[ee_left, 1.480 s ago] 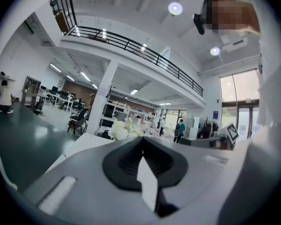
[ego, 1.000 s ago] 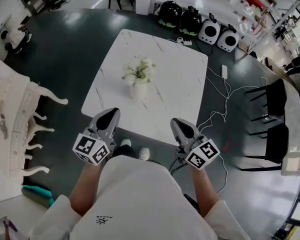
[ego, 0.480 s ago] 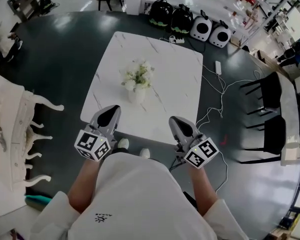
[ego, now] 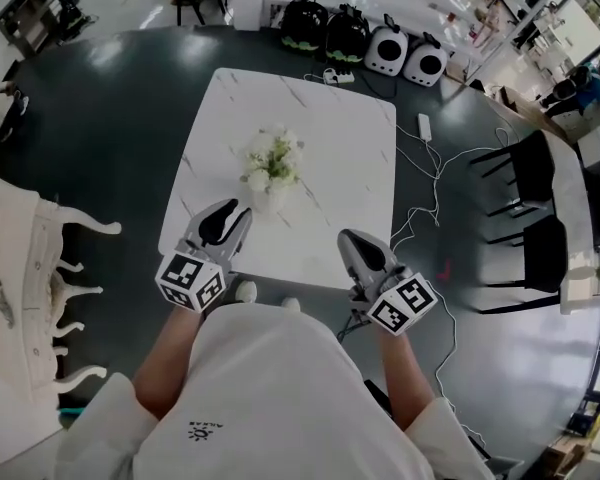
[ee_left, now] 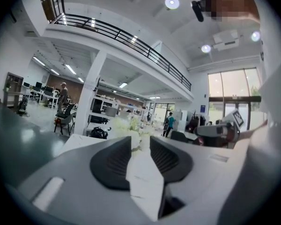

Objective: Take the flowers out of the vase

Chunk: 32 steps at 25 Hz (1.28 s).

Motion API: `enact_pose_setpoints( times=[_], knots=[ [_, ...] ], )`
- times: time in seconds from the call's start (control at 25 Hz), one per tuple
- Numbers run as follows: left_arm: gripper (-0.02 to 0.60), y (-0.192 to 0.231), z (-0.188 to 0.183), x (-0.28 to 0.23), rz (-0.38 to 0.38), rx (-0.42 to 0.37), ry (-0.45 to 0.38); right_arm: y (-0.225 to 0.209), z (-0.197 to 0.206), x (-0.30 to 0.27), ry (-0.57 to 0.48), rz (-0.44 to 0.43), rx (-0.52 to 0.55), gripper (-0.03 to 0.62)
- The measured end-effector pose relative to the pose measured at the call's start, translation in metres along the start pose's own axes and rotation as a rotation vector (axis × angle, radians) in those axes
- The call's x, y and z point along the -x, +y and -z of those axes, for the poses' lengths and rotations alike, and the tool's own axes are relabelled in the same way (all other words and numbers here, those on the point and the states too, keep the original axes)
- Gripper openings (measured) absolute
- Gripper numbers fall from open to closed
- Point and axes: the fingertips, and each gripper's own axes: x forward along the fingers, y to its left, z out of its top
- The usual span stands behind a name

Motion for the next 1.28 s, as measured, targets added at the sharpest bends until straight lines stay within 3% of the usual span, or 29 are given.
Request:
enact_pose_setpoints(
  times=[0.28,0.48,0.64,1.28],
  knots=[
    [0.317,0.017,0.004,-0.023,0.016,0.023,0.027,-0.006,-0.001,-0.009,-0.003,0.029,-0.006,0.002],
    [0.372,0.021,0.012,-0.04,0.037,0.004,0.058,-0.011,0.0,-0.014,-0.007,0.047,-0.008,0.002],
    [0.454,0.02,0.022,-0.057,0.062,-0.041,0.11,-0.015,-0.003,-0.018,-0.01,0.061,-0.009,0.002],
    [0.456,0.028,0.033,-0.094,0.027,-0.113,0.137,-0.026,0.002,-0.008,-0.008,0.129,-0.014,0.002]
  ],
)
